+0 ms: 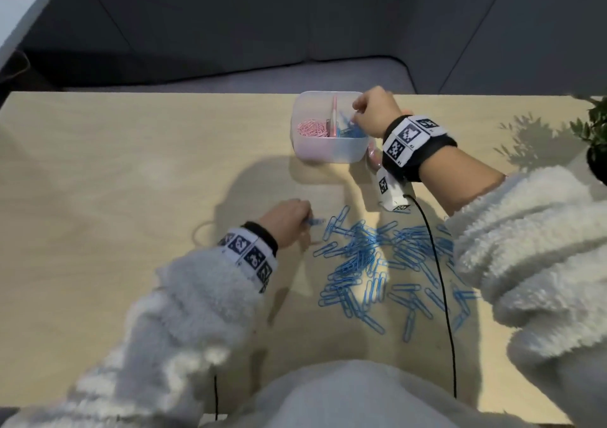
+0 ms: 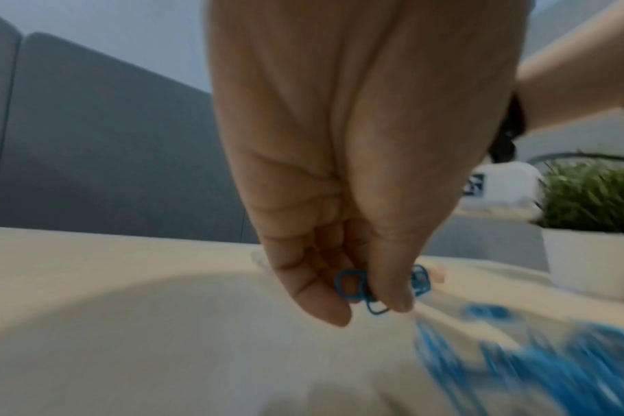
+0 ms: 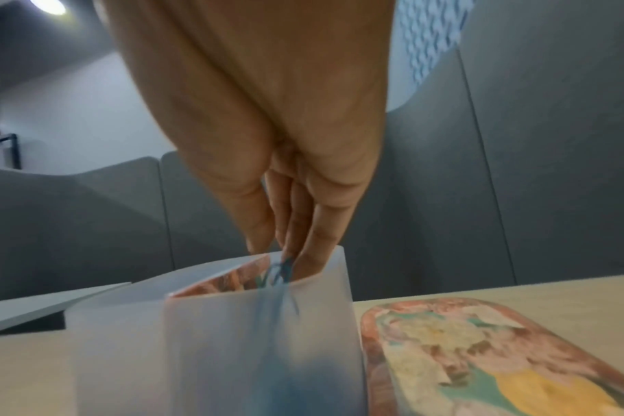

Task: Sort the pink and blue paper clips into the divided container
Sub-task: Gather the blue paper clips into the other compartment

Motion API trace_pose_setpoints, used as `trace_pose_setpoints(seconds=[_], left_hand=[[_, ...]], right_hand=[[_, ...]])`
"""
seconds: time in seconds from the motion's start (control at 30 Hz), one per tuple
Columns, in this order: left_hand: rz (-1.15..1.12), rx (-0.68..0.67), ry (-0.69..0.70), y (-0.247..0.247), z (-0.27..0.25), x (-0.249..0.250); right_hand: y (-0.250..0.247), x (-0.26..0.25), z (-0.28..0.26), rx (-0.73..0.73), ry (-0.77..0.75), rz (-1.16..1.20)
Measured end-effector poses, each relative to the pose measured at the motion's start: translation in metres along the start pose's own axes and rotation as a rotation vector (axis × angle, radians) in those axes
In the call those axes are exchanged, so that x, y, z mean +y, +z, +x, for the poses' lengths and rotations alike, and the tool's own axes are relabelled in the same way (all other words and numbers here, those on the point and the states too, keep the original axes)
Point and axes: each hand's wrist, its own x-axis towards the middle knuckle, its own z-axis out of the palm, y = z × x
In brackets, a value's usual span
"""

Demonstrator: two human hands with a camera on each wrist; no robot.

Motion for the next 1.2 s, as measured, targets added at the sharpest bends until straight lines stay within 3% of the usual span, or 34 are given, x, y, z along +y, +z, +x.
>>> trace_pose_setpoints(seconds=[0.1, 0.17, 0.37, 0.5, 0.63, 0.77, 0.83, 1.0, 1.1, 1.2], left_hand=[[-0.080, 0.178, 0.010, -0.041, 0.037, 0.020], [-0.087, 0.256, 0.018, -0.061, 0.067, 0.031], [0.054, 0.255, -0.086, -0.081, 0.122, 0.064], [0.006, 0.316, -0.067, -0.077, 0.130, 0.062], [-0.046, 0.448, 0.081, -0.069, 0.117, 0.057], [-0.040, 0.572, 0.123, -0.057, 0.102, 0.052], [0.037, 0.509, 0.127, -0.044, 0.088, 0.053], [0.177, 0.159, -0.014, 0.028, 0.044, 0.041], [0.129, 0.140, -0.005, 0.052, 0.027, 0.038], [0.076, 0.106, 0.041, 0.055, 0.016, 0.036]], right_hand=[[-0.004, 0.001, -0.005, 0.017, -0.015, 0.031], [-0.009, 0.008, -0.011, 0.057, 0.004, 0.177], [-0.023, 0.061, -0.057, 0.160, 0.062, 0.443], [-0.019, 0.112, -0.100, 0.099, 0.132, 0.268], [0.000, 0.145, -0.123, -0.015, 0.190, 0.065], [0.017, 0.140, -0.125, -0.043, 0.044, -0.160], [0.027, 0.130, -0.129, -0.069, -0.031, -0.247], [0.049, 0.111, -0.150, -0.131, -0.161, -0.382], [0.055, 0.107, -0.165, -0.138, -0.205, -0.358], [0.047, 0.112, -0.165, -0.221, -0.163, -0.175]])
